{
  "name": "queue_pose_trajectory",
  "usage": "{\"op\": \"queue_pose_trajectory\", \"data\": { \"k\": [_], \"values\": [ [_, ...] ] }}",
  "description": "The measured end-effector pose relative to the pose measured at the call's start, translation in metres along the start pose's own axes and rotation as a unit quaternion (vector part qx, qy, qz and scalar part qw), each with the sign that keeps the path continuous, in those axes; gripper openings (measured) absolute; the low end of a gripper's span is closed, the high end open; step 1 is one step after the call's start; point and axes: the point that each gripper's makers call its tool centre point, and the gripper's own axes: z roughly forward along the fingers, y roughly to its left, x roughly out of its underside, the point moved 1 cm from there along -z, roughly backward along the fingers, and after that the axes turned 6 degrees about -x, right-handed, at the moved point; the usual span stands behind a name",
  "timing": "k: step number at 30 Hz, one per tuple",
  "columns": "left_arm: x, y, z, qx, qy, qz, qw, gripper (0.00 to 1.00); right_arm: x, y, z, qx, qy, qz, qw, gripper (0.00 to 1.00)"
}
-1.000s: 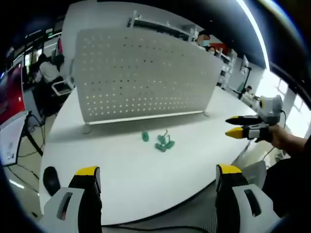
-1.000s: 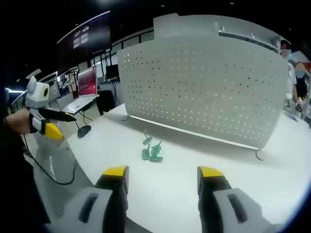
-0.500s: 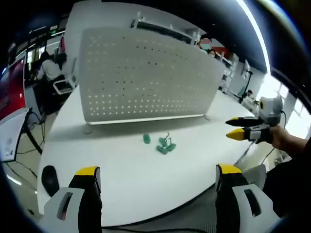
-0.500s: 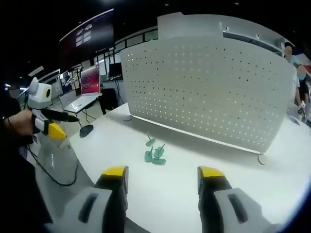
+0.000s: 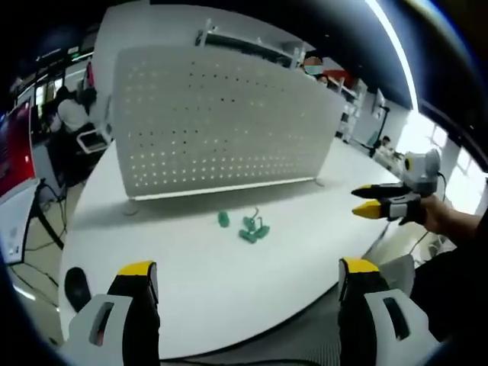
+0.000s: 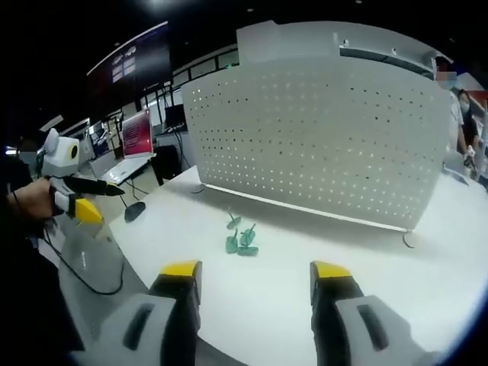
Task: Insert the hook assembly into the mounting plate slot until the hook locks in place.
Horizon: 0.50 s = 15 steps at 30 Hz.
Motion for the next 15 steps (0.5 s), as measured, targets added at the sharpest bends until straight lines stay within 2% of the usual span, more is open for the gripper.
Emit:
{"op": "queue_pose_trajectory", "data": {
  "k": [6,12,15],
  "values": [
    [0.003,0.000,0.001,-0.004,0.010,0.006,0.9999,1.00,0.007,0.002,0.003,-0.009,0.009,0.007,0.9999,0.54],
    [0.004,-0.001,0.004,0.002,0.016,0.008,0.9998,1.00,0.011,-0.003,0.003,-0.001,0.012,0.010,0.9999,0.56],
    [0.006,0.000,0.005,0.005,0.019,0.006,0.9998,1.00,0.013,-0.004,0.003,-0.004,0.013,0.019,0.9997,0.53]
  ]
}}
